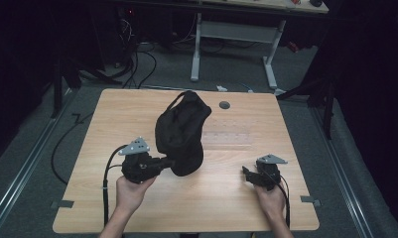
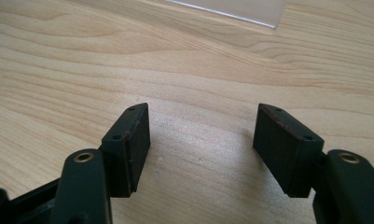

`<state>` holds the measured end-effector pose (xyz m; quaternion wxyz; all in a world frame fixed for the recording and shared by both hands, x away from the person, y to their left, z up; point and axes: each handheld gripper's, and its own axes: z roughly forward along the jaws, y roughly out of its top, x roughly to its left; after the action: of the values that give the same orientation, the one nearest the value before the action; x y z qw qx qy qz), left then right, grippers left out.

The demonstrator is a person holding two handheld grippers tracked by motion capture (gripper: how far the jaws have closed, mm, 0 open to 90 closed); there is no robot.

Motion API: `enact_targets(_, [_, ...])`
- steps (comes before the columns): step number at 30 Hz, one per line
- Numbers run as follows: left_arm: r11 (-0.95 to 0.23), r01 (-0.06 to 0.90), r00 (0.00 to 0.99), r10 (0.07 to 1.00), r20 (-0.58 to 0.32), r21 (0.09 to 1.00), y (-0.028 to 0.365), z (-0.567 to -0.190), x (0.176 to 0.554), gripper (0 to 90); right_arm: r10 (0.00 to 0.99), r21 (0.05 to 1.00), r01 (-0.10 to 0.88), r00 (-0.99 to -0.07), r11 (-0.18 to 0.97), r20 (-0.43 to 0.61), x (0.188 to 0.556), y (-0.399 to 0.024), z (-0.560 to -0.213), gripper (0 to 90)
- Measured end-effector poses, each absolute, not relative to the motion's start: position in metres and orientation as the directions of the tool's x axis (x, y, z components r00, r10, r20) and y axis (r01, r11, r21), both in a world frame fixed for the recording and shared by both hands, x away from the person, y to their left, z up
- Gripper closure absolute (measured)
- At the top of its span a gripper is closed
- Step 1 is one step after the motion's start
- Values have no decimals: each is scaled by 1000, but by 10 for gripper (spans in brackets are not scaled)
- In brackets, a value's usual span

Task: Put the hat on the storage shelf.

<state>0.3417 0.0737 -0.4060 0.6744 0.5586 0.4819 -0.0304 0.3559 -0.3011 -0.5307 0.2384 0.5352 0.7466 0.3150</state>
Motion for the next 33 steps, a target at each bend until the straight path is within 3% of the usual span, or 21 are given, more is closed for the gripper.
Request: enact_targets(33, [423, 421, 475, 651, -592, 803, 81, -388, 403, 863, 946, 724, 649, -322, 236, -19, 355, -300, -531, 338])
